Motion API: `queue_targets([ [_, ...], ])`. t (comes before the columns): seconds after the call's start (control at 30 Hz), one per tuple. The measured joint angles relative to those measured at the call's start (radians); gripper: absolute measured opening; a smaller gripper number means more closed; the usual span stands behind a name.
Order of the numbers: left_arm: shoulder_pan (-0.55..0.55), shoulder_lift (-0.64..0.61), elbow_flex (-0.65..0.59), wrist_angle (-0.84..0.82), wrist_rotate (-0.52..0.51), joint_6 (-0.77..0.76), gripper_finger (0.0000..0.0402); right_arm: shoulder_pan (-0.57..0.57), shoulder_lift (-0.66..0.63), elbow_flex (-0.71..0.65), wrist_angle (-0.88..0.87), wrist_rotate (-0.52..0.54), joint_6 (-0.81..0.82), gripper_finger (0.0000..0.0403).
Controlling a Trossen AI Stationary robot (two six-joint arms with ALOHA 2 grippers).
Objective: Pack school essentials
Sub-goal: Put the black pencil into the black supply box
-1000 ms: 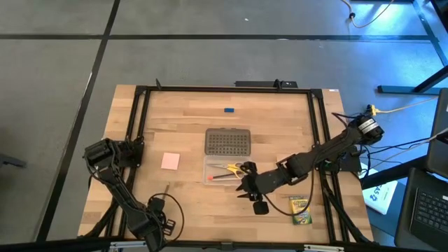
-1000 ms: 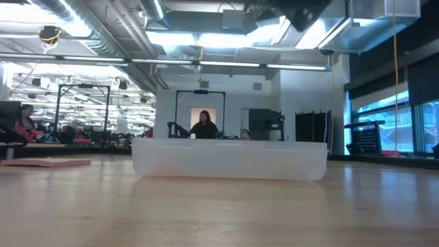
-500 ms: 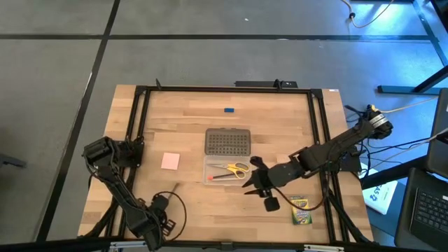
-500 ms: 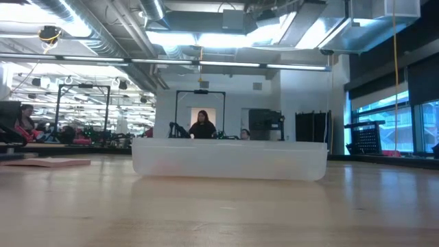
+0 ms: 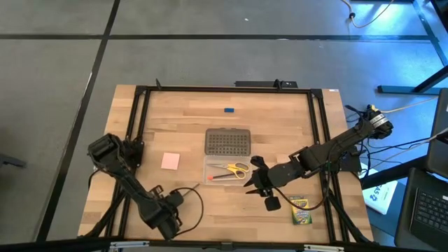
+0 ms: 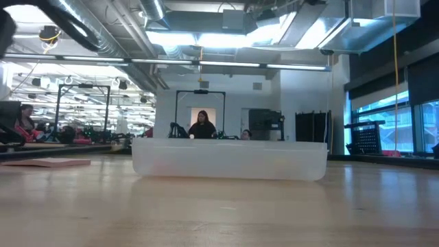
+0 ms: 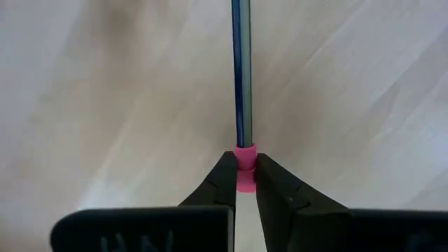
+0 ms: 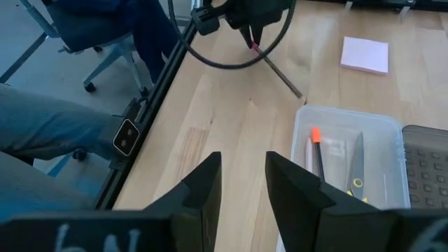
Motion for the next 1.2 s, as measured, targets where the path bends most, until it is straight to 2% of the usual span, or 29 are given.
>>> queue_targets([
  [0.13, 0.024, 0.0, 0.037, -0.015, -0.042, 0.113, 0.0022, 0.0, 0.0, 0.0, -0.008, 0.0, 0.003, 0.0113],
  [0.47, 0.032, -0.002, 0.184, -0.236, -0.064, 0.149, 0.0022, 0.0, 0.0, 0.0, -0.034, 0.0, 0.005, 0.0113],
  [0.57, 0.051, -0.002, 0.237, -0.265, -0.092, 0.224, 0.0022, 0.0, 0.0, 0.0, -0.04, 0.0, 0.006, 0.0113],
  [0.8, 0.218, -0.003, 0.287, -0.264, -0.125, 0.566, 0.0022, 0.0, -0.014, 0.0, -0.051, -0.003, 0.007, 0.0113],
  [0.93, 0.326, -0.003, 0.288, -0.251, -0.103, 0.757, 0.0022, 0.0, -0.053, 0.0, -0.064, -0.017, 0.007, 0.0113],
  [1.07, 0.429, -0.003, 0.288, -0.162, -0.102, 0.896, 0.0024, 0.0, -0.105, 0.0, -0.092, -0.016, 0.005, 0.0113],
  [1.2, 0.512, -0.001, 0.288, -0.032, -0.043, 0.986, 0.0024, 0.0, -0.142, 0.0, -0.098, -0.016, -0.001, 0.0113],
])
